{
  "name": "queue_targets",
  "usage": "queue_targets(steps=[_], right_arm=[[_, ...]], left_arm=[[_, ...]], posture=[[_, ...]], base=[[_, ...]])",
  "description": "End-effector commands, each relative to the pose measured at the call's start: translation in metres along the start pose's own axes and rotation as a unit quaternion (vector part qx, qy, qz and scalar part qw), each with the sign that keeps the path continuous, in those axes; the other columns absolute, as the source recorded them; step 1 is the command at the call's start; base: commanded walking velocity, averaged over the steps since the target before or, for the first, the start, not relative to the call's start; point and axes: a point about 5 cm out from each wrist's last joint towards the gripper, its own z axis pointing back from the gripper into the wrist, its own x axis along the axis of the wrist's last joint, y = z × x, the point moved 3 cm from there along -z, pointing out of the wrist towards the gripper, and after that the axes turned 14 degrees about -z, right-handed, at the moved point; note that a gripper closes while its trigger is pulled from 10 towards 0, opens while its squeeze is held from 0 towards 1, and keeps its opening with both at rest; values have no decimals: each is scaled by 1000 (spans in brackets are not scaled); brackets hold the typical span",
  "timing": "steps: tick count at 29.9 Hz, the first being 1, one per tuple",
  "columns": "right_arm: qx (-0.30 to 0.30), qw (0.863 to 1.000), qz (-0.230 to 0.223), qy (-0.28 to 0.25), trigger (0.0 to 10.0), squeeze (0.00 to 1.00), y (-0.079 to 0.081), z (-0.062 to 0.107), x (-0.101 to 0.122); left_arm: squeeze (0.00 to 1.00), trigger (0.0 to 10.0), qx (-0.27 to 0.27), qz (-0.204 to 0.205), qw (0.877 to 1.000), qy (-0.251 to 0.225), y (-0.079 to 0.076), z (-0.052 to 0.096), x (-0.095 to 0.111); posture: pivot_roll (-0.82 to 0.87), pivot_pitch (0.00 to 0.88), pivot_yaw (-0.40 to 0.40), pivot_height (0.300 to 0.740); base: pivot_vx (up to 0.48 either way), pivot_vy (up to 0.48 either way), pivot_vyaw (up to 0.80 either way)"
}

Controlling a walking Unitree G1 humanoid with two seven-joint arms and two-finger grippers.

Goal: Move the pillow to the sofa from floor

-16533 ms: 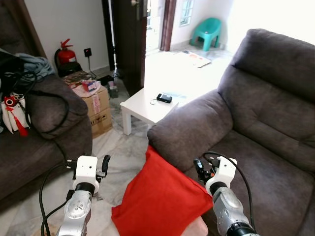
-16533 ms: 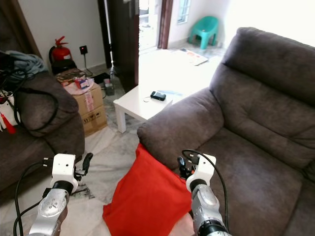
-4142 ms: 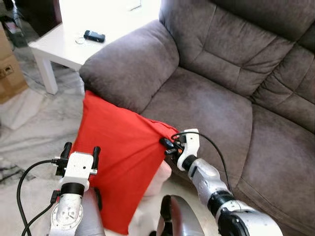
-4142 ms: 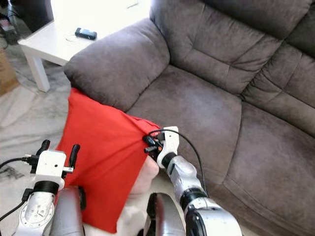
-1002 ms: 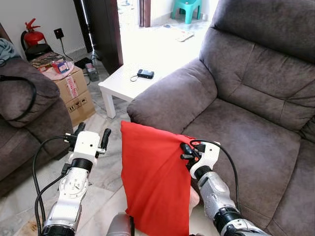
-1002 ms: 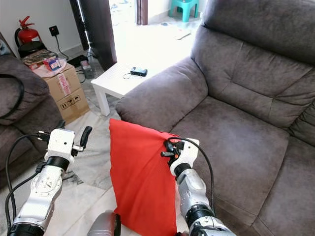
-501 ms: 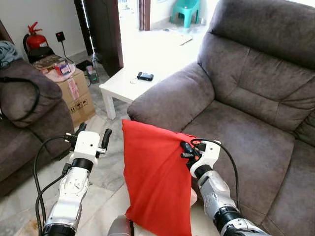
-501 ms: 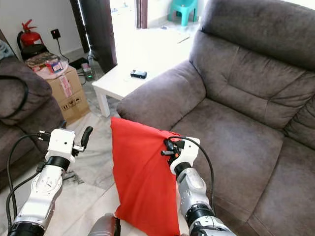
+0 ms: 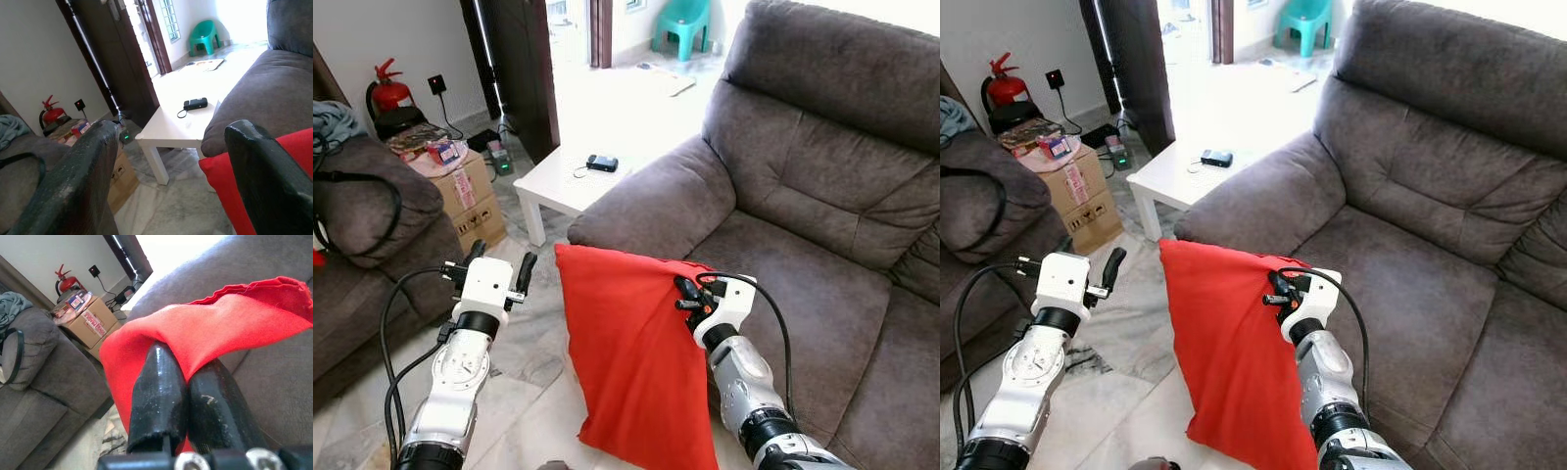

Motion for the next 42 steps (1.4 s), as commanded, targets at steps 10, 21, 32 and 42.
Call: queue_targets(steps=[10, 21, 32, 42], right_arm=[[163, 985, 20, -58, 10000, 0, 46, -17, 57], [245, 968, 13, 59, 10000, 0, 43, 3, 20], [221, 957, 50, 178, 10000, 0, -1, 40, -11], [256, 929, 82, 253, 10000, 0, -8, 59, -20]], left_arm=[[0, 10000, -4, 4, 1000, 1, 0, -1, 0], [0, 10000, -22, 17, 1000, 0, -6, 0, 0], [0, 10000, -31, 66, 997, 6, -7, 4, 1], [0, 10000, -122, 89, 987, 56, -3, 43, -18]], posture=[[191, 0, -66, 740], [190, 0, -69, 740], [185, 0, -73, 740], [211, 0, -81, 740]], base=[[0, 0, 0], [0, 0, 0], [0, 0, 0], [0, 0, 0]])
